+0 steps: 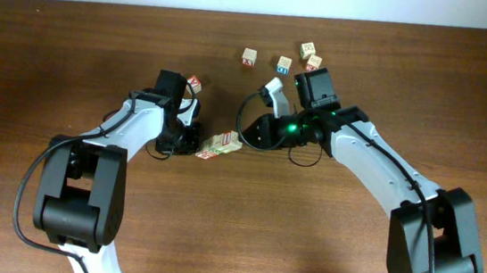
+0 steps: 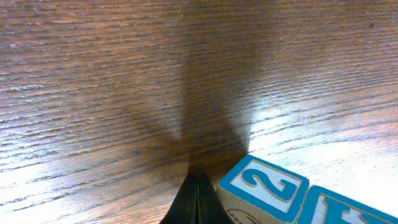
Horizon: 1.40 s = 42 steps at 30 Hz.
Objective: Rotate 5 blocks
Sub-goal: 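Tilt the held row upward, raising its right end with the right gripper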
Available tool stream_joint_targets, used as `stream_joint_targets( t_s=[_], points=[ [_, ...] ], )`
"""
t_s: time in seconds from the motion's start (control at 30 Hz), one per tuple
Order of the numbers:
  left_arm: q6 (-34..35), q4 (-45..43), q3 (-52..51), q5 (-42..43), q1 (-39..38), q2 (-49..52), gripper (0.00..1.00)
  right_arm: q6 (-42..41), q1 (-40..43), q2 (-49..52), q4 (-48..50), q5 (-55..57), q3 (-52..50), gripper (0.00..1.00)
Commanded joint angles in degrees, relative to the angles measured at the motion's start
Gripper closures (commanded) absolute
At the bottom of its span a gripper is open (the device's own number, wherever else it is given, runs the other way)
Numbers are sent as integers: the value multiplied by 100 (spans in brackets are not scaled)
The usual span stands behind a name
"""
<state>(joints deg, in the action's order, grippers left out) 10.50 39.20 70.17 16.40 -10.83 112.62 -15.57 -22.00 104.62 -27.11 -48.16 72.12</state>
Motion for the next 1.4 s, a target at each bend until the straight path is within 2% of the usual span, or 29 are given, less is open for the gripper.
stream_joint_targets(
  t_s=[0.0,0.73,0.93,1.17,1.37],
  points=[
    [57,-79,24,1228,-278,26,100,-44,-398,310,-35,236,-164,96],
    [63,-72,24,1165,-245,26,100,-490,-699,348,507,796,33,96],
    [61,-76,24,1163,186,26,100,-490,-743,352,531,866,33,96],
    [61,-79,24,748,350,26,100,-490,-767,352,629,986,33,96],
    [85,-81,24,76,350,26,100,-490,-874,354,859,1239,33,96]
  ],
)
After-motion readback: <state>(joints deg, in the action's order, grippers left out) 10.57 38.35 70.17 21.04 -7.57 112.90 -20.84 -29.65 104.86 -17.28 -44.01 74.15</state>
